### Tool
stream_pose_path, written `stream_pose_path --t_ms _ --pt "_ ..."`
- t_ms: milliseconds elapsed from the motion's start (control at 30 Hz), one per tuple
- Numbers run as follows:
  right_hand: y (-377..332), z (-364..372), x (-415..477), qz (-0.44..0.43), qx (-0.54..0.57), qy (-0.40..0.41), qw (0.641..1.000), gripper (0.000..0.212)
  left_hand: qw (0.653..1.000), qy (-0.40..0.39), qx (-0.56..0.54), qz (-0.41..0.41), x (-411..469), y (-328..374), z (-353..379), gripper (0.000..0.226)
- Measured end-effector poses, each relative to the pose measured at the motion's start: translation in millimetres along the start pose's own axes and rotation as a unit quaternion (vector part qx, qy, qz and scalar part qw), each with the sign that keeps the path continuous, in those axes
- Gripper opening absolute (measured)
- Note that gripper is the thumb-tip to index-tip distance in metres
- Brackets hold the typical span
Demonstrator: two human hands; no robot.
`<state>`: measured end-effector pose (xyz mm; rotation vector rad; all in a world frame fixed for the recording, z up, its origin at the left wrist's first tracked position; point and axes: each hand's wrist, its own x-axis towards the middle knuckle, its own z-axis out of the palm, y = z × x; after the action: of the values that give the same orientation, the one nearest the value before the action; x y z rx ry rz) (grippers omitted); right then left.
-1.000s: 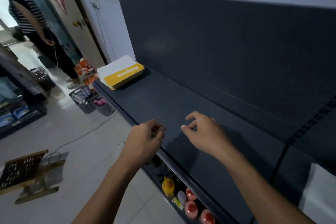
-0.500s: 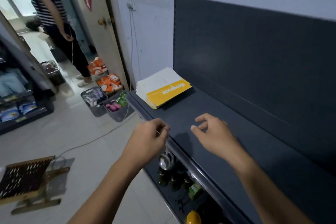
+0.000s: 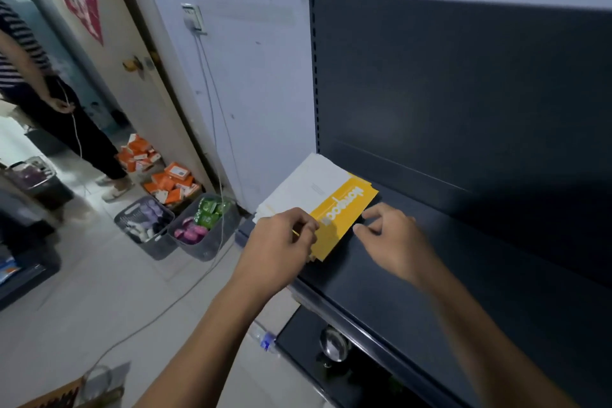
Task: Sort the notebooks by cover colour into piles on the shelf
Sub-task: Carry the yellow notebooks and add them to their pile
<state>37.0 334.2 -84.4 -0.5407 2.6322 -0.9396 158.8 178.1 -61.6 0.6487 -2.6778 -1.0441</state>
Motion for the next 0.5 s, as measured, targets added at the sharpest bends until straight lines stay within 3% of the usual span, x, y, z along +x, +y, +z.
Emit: stream_pose_path --t_ms 300,500 --pt "-31 15 52 0.099 -0.01 0.0 0.995 0.045 0.998 -0.008 0.02 0.053 102 -39 -24 0.015" --pt "-54 33 63 0.19 -0.008 0.054 0.98 0.051 0.995 -0.004 0.024 0.101 162 -62 -24 0.013"
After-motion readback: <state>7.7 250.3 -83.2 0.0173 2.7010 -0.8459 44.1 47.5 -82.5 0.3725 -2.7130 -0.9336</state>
